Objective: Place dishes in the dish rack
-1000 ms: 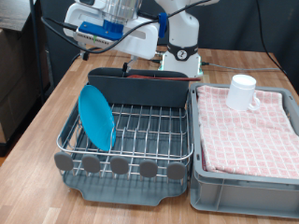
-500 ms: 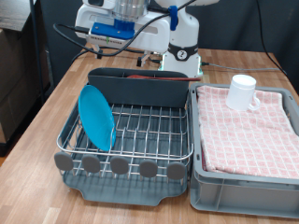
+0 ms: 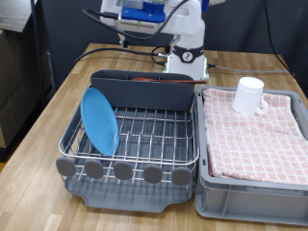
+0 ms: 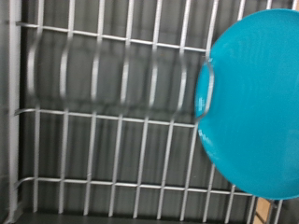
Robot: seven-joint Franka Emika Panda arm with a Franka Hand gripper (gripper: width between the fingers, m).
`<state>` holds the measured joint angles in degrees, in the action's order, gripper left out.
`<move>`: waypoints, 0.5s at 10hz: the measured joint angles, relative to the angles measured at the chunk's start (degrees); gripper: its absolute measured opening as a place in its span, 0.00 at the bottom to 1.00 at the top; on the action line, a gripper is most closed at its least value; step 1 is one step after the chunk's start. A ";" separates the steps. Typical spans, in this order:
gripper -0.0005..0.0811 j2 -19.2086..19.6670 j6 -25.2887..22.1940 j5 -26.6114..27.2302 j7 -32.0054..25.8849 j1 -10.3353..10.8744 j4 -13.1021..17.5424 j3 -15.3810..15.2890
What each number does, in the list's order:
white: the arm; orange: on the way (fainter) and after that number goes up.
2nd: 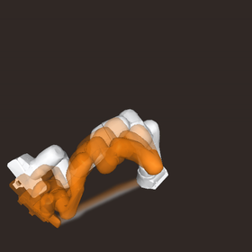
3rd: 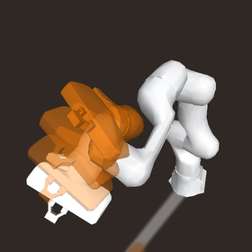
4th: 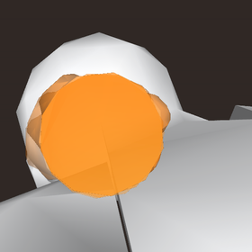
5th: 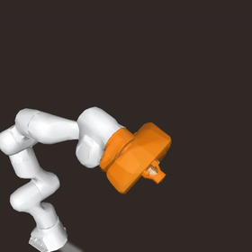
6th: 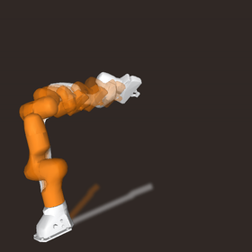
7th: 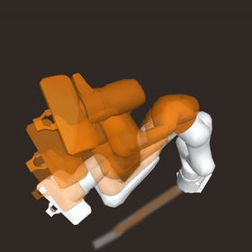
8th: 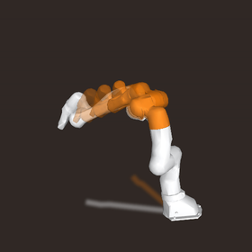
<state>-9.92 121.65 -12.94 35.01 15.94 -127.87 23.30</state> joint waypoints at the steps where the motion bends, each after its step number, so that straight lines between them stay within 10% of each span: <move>1: 0.99 -1.36 -0.74 0.28 0.10 0.35 -0.56 -0.91; 5: 0.99 -4.68 -3.41 0.86 0.12 1.63 -1.99 -3.77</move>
<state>-14.60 118.24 -12.08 35.13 17.58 -129.86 19.53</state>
